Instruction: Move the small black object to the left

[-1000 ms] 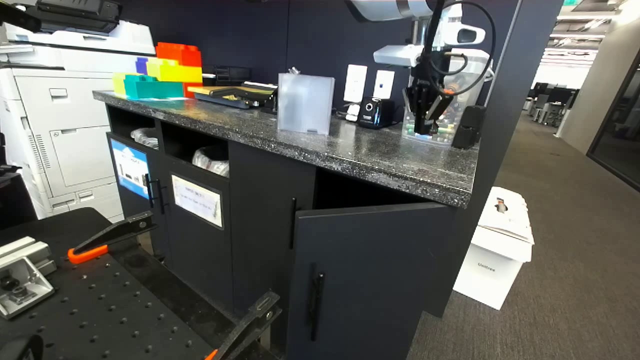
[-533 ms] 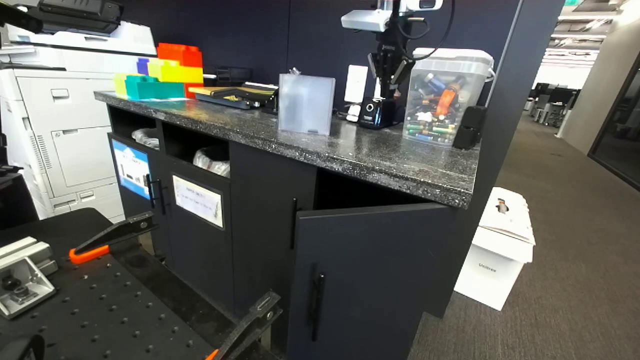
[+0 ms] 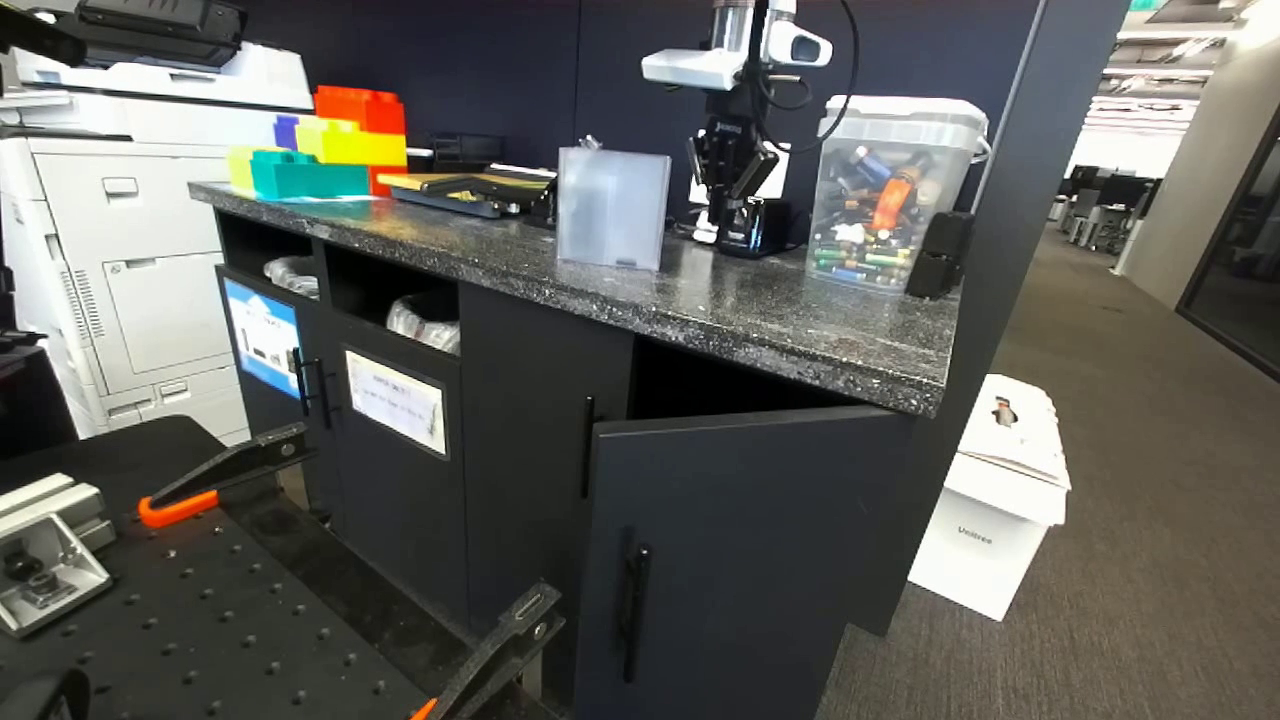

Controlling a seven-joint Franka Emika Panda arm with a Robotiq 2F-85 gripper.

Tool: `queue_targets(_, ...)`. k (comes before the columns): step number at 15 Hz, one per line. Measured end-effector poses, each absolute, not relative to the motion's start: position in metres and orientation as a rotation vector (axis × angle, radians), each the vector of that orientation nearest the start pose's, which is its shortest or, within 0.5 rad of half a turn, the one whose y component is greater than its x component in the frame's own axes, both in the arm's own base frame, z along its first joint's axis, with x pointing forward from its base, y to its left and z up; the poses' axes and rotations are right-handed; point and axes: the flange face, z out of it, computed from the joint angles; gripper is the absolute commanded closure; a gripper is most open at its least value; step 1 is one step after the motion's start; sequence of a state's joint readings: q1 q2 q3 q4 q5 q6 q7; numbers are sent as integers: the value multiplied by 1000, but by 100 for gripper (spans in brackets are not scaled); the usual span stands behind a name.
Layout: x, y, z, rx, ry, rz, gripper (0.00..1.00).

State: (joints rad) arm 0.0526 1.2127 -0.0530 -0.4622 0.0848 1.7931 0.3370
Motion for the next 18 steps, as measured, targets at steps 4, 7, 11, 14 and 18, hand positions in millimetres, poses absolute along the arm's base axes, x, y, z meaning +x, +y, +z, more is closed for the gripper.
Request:
queue_targets(4,812,53,295,-3035,395,-114,95)
queue_targets(7,810,64,276,-3041,372,-78,95)
queue_targets(11,806,71,248,-3054,353,-10,95)
queue_targets(14,803,75,239,-3064,326,34,95)
queue_targets(18,801,78,239,-3078,286,51,49)
